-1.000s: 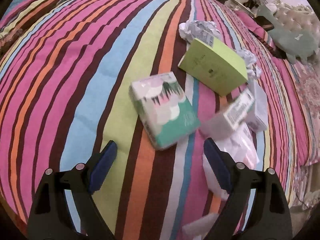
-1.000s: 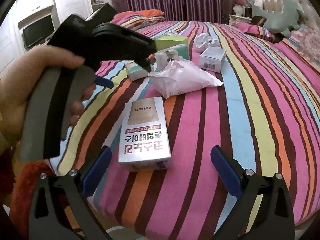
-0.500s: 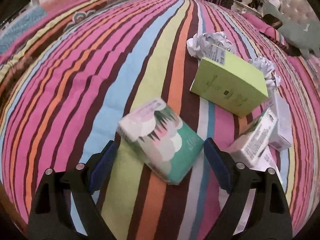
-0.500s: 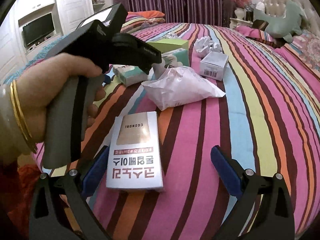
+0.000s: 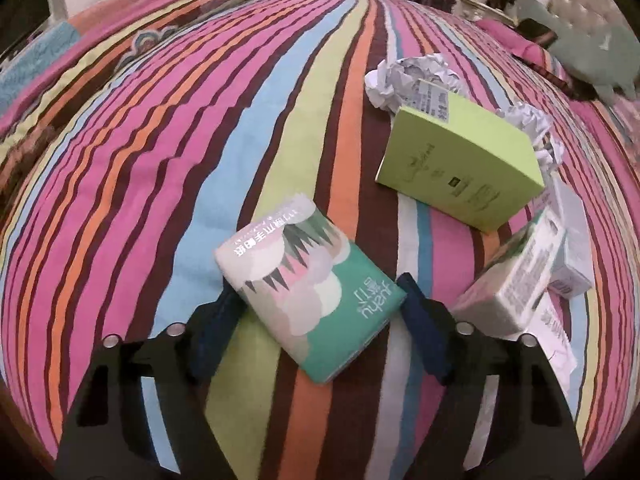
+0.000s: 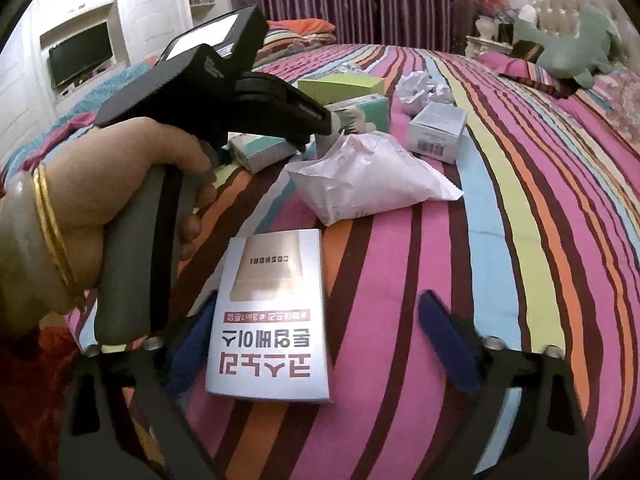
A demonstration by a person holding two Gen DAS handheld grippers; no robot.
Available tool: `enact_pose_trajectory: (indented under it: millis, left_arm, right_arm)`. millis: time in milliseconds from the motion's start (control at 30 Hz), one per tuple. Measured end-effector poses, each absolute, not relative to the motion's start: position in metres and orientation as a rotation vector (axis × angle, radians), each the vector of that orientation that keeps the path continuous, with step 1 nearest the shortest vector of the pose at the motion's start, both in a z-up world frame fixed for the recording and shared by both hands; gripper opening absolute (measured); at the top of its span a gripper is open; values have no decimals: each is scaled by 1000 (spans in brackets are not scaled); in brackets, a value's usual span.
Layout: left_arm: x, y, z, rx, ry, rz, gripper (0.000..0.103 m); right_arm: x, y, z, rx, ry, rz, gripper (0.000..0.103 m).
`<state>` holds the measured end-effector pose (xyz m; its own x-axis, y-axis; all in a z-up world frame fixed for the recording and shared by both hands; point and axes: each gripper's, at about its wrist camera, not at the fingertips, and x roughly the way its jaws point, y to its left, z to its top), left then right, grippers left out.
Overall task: Collect trash
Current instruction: 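Grasp the green tissue pack with the left tool while the right tool grasps the white COSNORI box, then carry both boxes over the wastebasket and open both tools to drop them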
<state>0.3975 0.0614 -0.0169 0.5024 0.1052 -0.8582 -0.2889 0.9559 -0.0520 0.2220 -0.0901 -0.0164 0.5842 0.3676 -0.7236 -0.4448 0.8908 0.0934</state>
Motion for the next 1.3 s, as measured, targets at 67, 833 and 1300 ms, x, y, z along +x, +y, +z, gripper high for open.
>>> enact_pose_trajectory:
  millis: [67, 833, 1300]
  left_arm:
    - [397, 66, -16, -194, 1009, 213, 70]
    - [311, 87, 4, -178, 940, 38, 68]
    - [219, 88, 1, -153, 960, 6, 68]
  right_arm:
    - [220, -87, -17, -121, 829, 473, 48]
    - [201, -118, -7, 85, 887, 429, 46]
    - [163, -138, -9, 135, 921, 384, 46]
